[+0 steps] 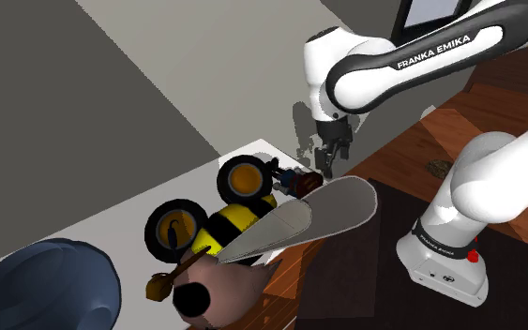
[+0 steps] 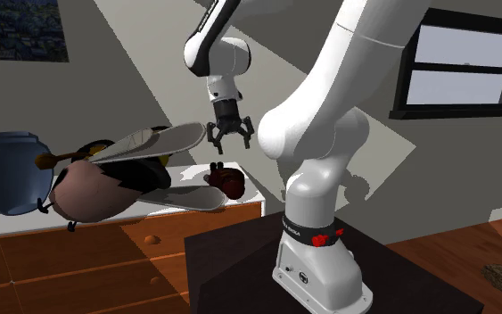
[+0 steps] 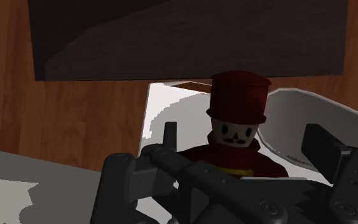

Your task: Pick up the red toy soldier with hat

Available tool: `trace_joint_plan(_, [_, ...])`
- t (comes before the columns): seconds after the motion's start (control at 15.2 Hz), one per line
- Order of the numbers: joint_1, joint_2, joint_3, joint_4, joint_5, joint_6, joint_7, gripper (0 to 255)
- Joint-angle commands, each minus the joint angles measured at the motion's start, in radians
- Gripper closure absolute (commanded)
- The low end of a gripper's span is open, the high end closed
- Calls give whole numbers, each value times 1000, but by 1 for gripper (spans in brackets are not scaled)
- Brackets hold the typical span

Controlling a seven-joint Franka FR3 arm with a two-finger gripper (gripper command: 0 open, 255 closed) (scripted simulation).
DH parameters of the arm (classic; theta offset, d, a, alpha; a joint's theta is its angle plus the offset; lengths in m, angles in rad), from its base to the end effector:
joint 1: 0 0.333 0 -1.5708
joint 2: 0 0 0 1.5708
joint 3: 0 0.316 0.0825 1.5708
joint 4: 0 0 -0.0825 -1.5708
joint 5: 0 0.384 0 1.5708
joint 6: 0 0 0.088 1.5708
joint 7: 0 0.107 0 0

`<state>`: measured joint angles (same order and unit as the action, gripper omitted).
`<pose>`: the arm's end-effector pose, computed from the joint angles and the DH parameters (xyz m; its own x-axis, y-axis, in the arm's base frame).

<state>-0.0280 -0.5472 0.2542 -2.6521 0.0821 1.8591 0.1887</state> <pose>0.3301 0.0778 0.3901 0.9696 -0.0606 -0.2369 -0.0358 -0.9936 0.1074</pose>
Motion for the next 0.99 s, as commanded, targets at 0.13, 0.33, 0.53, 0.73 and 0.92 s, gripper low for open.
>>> trace_joint_plan(0.13, [-25, 159, 67, 0, -28, 132, 122, 0])
trace_joint_plan(0.33, [-43, 260, 99, 5, -61, 206, 199, 0])
trace_joint_plan(0.53, [-47, 296, 105, -10, -71, 256, 211, 0])
trace_joint_plan(0.73, [-52, 335, 110, -22, -84, 306, 225, 0])
trace_joint_plan(0.92, [-55, 357, 113, -28, -92, 332, 233, 0])
